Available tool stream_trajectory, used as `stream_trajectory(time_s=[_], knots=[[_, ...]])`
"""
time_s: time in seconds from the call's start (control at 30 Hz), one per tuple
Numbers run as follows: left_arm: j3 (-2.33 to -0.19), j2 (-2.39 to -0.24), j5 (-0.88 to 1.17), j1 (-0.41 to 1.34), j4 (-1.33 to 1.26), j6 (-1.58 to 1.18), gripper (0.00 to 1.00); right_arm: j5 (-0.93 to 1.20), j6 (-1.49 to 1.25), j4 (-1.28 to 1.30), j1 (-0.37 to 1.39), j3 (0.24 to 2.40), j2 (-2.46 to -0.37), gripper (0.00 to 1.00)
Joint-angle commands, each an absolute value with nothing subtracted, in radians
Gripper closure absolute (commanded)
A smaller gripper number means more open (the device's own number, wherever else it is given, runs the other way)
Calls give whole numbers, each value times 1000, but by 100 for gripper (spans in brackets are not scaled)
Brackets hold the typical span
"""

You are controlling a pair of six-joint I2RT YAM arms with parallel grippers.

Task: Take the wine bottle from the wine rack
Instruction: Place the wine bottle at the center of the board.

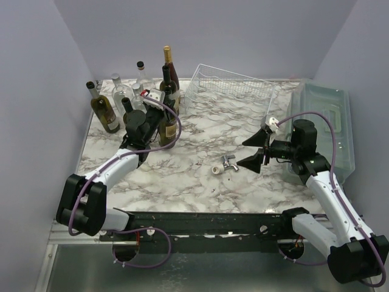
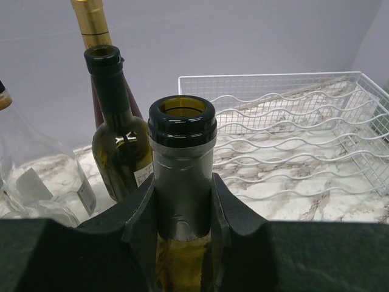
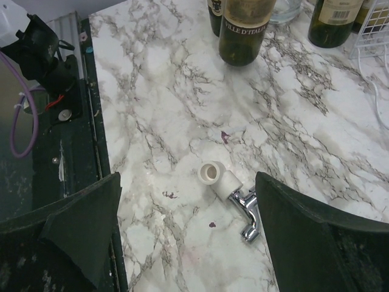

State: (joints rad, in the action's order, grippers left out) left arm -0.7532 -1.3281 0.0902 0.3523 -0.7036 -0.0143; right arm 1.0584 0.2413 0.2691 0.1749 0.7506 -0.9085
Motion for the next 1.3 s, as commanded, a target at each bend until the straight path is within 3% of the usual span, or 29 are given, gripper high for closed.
stream_trajectory(time_s=[0.0, 1.27], knots=[[-834, -1365, 156, 320, -895, -56, 100, 1039, 265, 290, 170, 743, -901, 5], [-874, -1615, 137, 242, -1189, -70, 97, 1048, 287, 308, 170, 747, -918, 5]])
